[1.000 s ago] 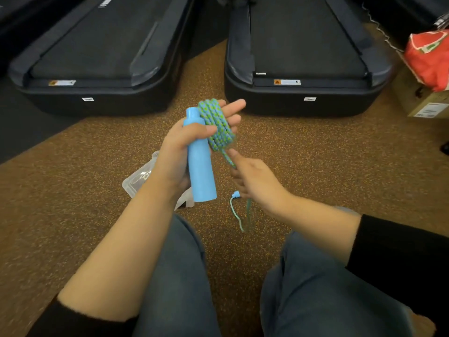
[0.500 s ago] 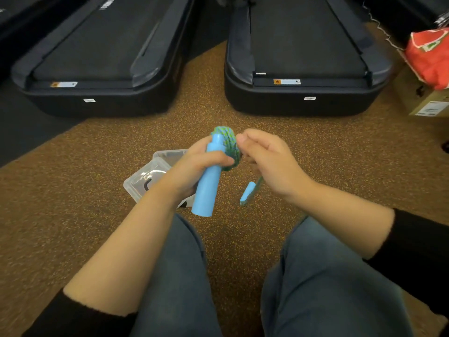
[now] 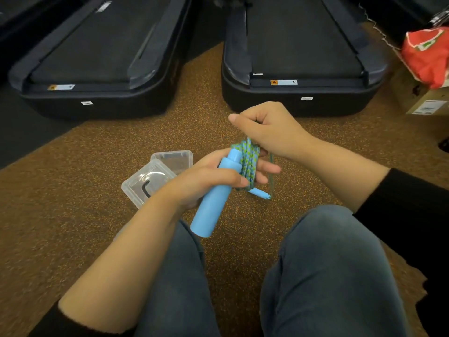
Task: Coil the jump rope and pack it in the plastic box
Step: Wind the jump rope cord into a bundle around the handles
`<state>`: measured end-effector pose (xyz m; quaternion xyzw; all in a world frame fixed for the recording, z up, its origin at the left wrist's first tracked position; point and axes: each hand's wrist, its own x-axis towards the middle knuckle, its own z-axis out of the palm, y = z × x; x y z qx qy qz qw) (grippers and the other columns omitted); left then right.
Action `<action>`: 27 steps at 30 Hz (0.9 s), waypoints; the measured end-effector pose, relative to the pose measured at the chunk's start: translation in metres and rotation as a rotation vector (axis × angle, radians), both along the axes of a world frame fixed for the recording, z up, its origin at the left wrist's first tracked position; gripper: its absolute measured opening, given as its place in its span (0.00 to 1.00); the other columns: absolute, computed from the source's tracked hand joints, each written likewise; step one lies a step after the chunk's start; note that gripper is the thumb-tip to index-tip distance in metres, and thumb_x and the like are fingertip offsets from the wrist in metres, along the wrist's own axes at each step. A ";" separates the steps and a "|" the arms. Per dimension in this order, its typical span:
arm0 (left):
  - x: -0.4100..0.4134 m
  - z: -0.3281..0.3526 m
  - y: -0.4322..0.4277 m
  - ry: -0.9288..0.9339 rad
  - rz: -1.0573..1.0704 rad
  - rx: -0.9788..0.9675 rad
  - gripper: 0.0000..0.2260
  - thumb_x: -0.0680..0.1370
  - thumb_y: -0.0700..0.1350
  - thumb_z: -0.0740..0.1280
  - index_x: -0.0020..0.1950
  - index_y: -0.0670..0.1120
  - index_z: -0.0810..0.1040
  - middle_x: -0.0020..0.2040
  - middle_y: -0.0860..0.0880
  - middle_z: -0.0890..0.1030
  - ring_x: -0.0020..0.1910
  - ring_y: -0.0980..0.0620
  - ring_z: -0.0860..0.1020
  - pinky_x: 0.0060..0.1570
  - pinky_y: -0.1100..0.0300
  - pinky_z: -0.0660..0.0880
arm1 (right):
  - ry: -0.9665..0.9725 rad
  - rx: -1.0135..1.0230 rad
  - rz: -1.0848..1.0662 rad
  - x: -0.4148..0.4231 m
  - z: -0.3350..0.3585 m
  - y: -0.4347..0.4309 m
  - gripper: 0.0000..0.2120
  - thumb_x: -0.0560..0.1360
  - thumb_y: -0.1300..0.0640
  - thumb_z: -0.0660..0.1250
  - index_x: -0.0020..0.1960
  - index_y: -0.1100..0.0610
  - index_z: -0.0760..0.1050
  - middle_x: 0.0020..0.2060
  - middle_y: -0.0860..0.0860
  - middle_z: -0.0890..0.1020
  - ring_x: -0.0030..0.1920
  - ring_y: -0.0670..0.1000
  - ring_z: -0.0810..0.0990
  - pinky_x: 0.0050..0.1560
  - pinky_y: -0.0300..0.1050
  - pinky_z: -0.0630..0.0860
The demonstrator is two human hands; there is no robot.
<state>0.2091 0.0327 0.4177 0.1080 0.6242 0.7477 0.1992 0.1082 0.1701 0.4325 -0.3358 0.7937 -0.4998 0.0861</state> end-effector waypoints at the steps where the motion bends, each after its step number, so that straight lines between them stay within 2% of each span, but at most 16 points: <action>1: 0.000 -0.001 -0.001 -0.013 -0.018 0.011 0.23 0.65 0.34 0.66 0.60 0.39 0.72 0.51 0.47 0.84 0.48 0.53 0.81 0.50 0.62 0.75 | -0.017 0.014 0.006 -0.002 -0.002 -0.001 0.25 0.78 0.53 0.62 0.24 0.55 0.60 0.16 0.45 0.62 0.19 0.43 0.63 0.23 0.34 0.62; 4: 0.003 -0.003 -0.001 -0.049 -0.087 0.033 0.25 0.65 0.36 0.65 0.63 0.40 0.71 0.53 0.46 0.83 0.48 0.52 0.81 0.52 0.61 0.75 | -0.051 0.019 -0.009 -0.010 -0.007 -0.004 0.25 0.77 0.53 0.63 0.24 0.54 0.58 0.19 0.44 0.57 0.23 0.44 0.56 0.26 0.37 0.58; 8: 0.001 -0.004 -0.001 -0.060 -0.096 0.016 0.24 0.66 0.32 0.62 0.63 0.39 0.72 0.51 0.46 0.83 0.46 0.52 0.80 0.53 0.58 0.75 | -0.112 0.005 -0.027 -0.017 -0.017 -0.008 0.26 0.77 0.53 0.64 0.24 0.54 0.57 0.19 0.43 0.57 0.23 0.44 0.55 0.26 0.36 0.57; 13: 0.000 -0.007 -0.002 -0.115 -0.119 -0.003 0.22 0.67 0.31 0.59 0.62 0.37 0.72 0.49 0.45 0.83 0.44 0.52 0.80 0.51 0.61 0.75 | -0.105 -0.014 -0.025 -0.018 -0.019 -0.014 0.25 0.76 0.53 0.65 0.24 0.57 0.60 0.20 0.45 0.57 0.24 0.45 0.55 0.28 0.42 0.56; 17: 0.000 -0.013 -0.001 -0.145 -0.099 -0.023 0.22 0.67 0.32 0.60 0.60 0.38 0.73 0.47 0.45 0.84 0.42 0.54 0.80 0.50 0.62 0.75 | -0.069 -0.038 -0.030 -0.018 -0.013 -0.016 0.27 0.76 0.54 0.64 0.22 0.51 0.55 0.17 0.44 0.56 0.23 0.43 0.53 0.26 0.38 0.55; 23: 0.003 -0.016 -0.003 -0.156 -0.086 -0.017 0.22 0.67 0.32 0.60 0.61 0.38 0.73 0.48 0.46 0.84 0.42 0.53 0.80 0.51 0.61 0.74 | -0.046 0.003 -0.042 -0.020 -0.019 -0.017 0.28 0.77 0.55 0.64 0.22 0.52 0.55 0.16 0.44 0.56 0.21 0.43 0.54 0.25 0.33 0.56; 27: 0.006 -0.011 -0.001 -0.089 -0.115 -0.047 0.22 0.68 0.31 0.61 0.63 0.40 0.72 0.51 0.45 0.82 0.46 0.52 0.79 0.55 0.54 0.71 | -0.160 0.031 -0.078 -0.021 -0.041 -0.018 0.27 0.76 0.54 0.64 0.22 0.51 0.56 0.17 0.43 0.57 0.22 0.43 0.54 0.28 0.40 0.56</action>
